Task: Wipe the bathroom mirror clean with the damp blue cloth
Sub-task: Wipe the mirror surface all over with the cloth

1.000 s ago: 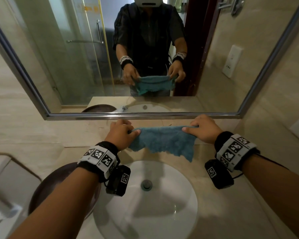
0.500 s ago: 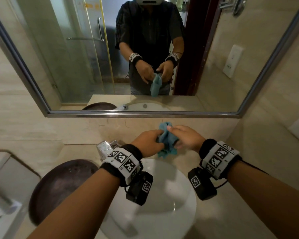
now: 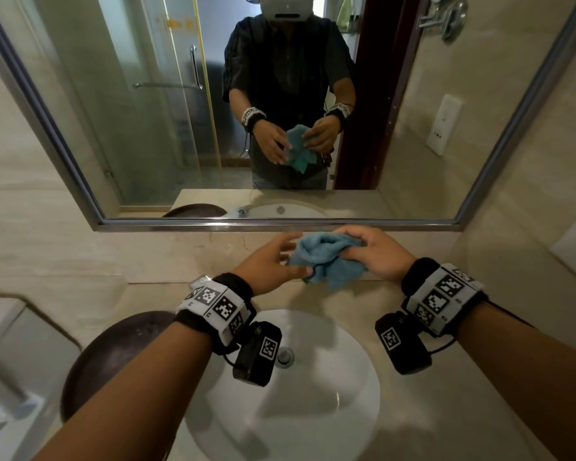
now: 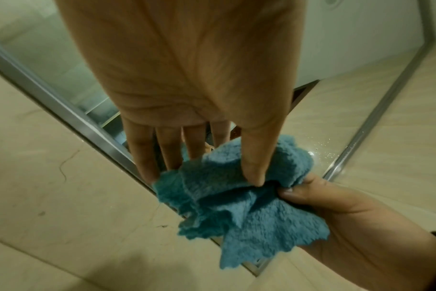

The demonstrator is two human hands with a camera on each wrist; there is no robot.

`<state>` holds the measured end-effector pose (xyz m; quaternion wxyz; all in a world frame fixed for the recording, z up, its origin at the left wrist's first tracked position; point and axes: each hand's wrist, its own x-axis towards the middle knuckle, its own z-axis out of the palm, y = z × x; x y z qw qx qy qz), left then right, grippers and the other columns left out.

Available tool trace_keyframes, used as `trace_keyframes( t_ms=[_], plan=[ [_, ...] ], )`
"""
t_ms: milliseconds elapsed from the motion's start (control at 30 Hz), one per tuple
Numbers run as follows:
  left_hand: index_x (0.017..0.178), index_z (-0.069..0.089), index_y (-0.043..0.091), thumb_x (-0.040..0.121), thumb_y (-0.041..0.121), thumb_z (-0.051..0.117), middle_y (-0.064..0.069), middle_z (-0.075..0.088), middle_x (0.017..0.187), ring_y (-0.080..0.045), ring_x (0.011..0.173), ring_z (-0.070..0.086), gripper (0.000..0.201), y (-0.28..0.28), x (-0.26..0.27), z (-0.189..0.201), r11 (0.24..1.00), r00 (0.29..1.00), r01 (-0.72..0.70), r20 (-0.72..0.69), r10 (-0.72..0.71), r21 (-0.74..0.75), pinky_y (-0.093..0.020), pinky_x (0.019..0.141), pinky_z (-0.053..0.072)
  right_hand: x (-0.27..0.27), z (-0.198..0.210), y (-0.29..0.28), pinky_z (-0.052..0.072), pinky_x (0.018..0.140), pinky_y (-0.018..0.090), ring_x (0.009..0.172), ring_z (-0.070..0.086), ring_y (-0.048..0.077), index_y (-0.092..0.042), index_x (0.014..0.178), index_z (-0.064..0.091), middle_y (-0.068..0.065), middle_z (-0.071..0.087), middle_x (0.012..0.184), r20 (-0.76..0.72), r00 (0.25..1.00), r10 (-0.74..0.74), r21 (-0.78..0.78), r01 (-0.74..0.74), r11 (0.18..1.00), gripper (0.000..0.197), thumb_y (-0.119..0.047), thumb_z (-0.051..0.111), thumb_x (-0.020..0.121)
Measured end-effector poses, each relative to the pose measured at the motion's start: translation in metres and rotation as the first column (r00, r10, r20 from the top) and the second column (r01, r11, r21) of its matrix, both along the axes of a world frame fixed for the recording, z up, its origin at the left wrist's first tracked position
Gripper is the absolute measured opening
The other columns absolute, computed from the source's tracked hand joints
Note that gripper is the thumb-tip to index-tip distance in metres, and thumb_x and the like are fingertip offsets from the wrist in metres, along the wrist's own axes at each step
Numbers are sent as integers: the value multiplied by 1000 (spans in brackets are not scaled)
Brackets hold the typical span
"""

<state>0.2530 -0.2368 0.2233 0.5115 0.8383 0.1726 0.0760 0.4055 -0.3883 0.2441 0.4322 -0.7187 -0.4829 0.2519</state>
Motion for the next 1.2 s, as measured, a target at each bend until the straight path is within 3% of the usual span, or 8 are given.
trace_keyframes(
  t_ms=[100, 333, 467, 600, 800, 967, 1100, 1200],
  plan=[
    [111, 58, 19, 93, 25, 56, 4, 65, 94, -7, 80, 61, 19, -7, 2, 4, 997, 1000, 3, 26, -5, 79, -9, 58, 45, -3, 8, -3, 46, 82, 13, 89, 58, -2, -15, 106, 60, -4, 63, 100, 87, 996, 36, 65, -42, 997, 34, 10, 56, 84],
    [117, 57, 10, 98, 9, 40, -15, 64, 105, -25, 92, 64, 25, -5, 0, 15, 965, 989, -26, 131, 62, -261, -32, 75, 56, -6, 4, -15, 43, 93, 20, 113, 49, 1, -34, 112, 59, -13, 53, 124, 151, 982, 117, -94, -104, 990, 29, -21, 63, 87],
    [117, 59, 13, 96, 29, 42, -16, 61, 114, -25, 96, 61, 32, -9, -3, 29, 874, 992, 49, 122, 12, -484, -34, 81, 53, -8, 5, -13, 37, 99, 23, 118, 41, 0, -33, 103, 65, -11, 45, 130, 254, 963, 87, -84, -67, 994, 23, -16, 60, 89],
    [114, 56, 17, 80, 20, 69, -15, 60, 110, -26, 92, 61, 36, -10, 4, 37, 948, 982, 124, 175, -74, -293, -34, 75, 53, -13, 12, -9, 49, 94, 36, 116, 47, 3, -29, 104, 59, -14, 49, 123, 130, 991, -1, 9, 0, 1000, 32, -6, 64, 83],
    [112, 46, 27, 84, 0, 59, -10, 61, 98, -21, 82, 59, 41, 2, 15, 47, 952, 970, 165, 217, -109, -259, -31, 69, 50, -9, 25, -12, 48, 94, 34, 103, 60, 14, -14, 116, 58, 1, 64, 109, 104, 993, -53, -100, 63, 993, 37, -19, 71, 81],
    [123, 47, 28, 85, 18, 67, 2, 46, 131, -12, 116, 46, 44, 9, 28, 42, 984, 952, -50, 306, -5, 172, -31, 94, 46, -8, 28, -13, 52, 72, 30, 78, 65, 19, -6, 95, 62, 13, 69, 88, -18, 960, -280, 17, 280, 960, 22, -19, 71, 80],
    [138, 40, 21, 81, 30, 71, 7, 48, 130, -8, 116, 49, 65, -5, 39, 61, 975, 974, 115, 171, -149, 192, -23, 93, 45, -5, 48, -13, 52, 66, 21, 75, 67, 9, -10, 97, 60, 5, 68, 87, -235, 950, -203, 107, 233, 967, 12, -6, 62, 86],
    [133, 40, 19, 77, 22, 75, 0, 54, 126, -14, 113, 54, 66, -8, 52, 82, 957, 972, 115, 170, -164, 265, -32, 93, 50, 3, 67, -17, 48, 77, 14, 93, 58, 3, -11, 101, 62, 0, 57, 106, -102, 979, -178, 123, 190, 974, 19, -3, 64, 83]
  ],
)
